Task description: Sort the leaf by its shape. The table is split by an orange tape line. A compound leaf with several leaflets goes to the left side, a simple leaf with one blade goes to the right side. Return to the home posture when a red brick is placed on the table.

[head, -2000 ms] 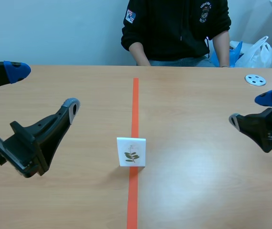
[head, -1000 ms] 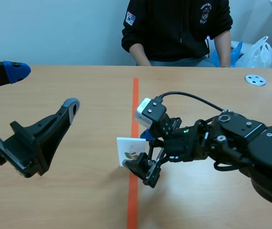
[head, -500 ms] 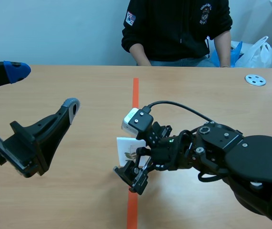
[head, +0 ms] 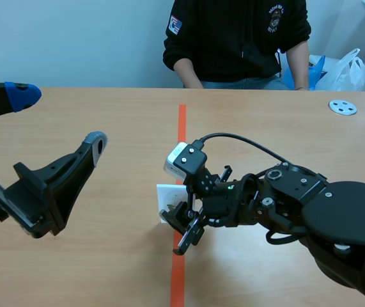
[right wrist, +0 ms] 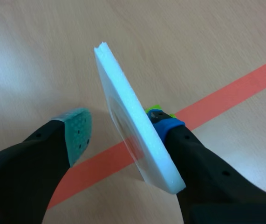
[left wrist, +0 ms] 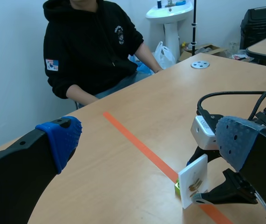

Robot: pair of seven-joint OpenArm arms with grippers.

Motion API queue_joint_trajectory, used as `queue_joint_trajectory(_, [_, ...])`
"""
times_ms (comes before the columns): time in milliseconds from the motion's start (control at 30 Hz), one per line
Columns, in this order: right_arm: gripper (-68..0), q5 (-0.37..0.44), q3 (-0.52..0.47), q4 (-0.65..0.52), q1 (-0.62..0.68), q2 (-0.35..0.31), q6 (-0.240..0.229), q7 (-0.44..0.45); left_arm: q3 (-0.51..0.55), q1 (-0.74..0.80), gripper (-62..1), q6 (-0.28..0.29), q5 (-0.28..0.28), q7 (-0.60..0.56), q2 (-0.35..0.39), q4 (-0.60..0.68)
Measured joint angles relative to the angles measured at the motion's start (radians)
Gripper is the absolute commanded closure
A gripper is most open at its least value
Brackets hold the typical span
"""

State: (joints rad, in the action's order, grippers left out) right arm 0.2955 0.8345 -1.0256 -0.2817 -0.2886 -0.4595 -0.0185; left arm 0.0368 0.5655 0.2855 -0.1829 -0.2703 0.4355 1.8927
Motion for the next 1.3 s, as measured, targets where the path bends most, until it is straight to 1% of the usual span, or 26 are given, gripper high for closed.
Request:
queue_joint_trajectory(133, [-14.0, 0.000, 0.000, 0.000, 0.000, 0.000, 0.000, 0.000, 0.000, 0.000, -61.7, 0.000, 0.000, 0.000, 0.000, 0.000])
queue_joint_trajectory(200, [-11.7, 0.000, 0.000, 0.000, 0.000, 0.000, 0.000, 0.000, 0.000, 0.000, -61.7, 0.000, 0.000, 0.000, 0.000, 0.000])
queue_joint_trajectory(633, [-10.9, 0.000, 0.000, 0.000, 0.000, 0.000, 0.000, 0.014, 0.000, 0.000, -61.7, 0.000, 0.000, 0.000, 0.000, 0.000])
queue_joint_trajectory(667, [-9.9, 0.000, 0.000, 0.000, 0.000, 0.000, 0.000, 0.014, 0.000, 0.000, -61.7, 0.000, 0.000, 0.000, 0.000, 0.000])
queue_joint_trajectory(767, [-1.6, 0.000, 0.000, 0.000, 0.000, 0.000, 0.000, 0.014, 0.000, 0.000, -61.7, 0.000, 0.000, 0.000, 0.000, 0.000])
queue_joint_trajectory(800, [-0.5, 0.000, 0.000, 0.000, 0.000, 0.000, 0.000, 0.014, 0.000, 0.000, -61.7, 0.000, 0.000, 0.000, 0.000, 0.000])
queue_joint_trajectory(933, [-0.6, 0.000, 0.000, 0.000, 0.000, 0.000, 0.005, 0.014, 0.000, 0.000, -61.7, 0.000, 0.000, 0.000, 0.000, 0.000])
queue_joint_trajectory(1000, [-0.6, 0.000, 0.000, 0.000, 0.000, 0.000, 0.017, 0.015, 0.000, 0.000, -61.7, 0.000, 0.000, 0.000, 0.000, 0.000])
queue_joint_trajectory(1100, [-0.6, 0.000, -0.002, 0.000, 0.000, 0.000, 0.056, 0.015, 0.000, 0.000, -61.7, 0.000, 0.000, 0.000, 0.000, 0.000])
queue_joint_trajectory(1133, [-0.6, 0.000, -0.007, 0.000, 0.000, 0.000, 0.058, 0.015, 0.000, 0.000, -61.7, 0.000, 0.000, 0.000, 0.000, 0.000])
queue_joint_trajectory(1167, [-0.6, 0.000, -0.019, 0.000, 0.002, 0.000, 0.063, 0.014, 0.000, 0.000, -61.7, 0.000, 0.000, 0.000, 0.000, 0.000])
queue_joint_trajectory(1267, [-0.6, 0.000, -0.096, 0.000, 0.015, 0.003, 0.105, 0.009, 0.000, 0.000, -61.7, 0.000, 0.000, 0.000, 0.000, 0.000])
queue_joint_trajectory(1300, [-0.6, 0.000, -0.134, 0.000, 0.018, 0.002, 0.105, 0.005, 0.000, 0.000, -61.7, 0.000, 0.000, 0.000, 0.000, 0.000])
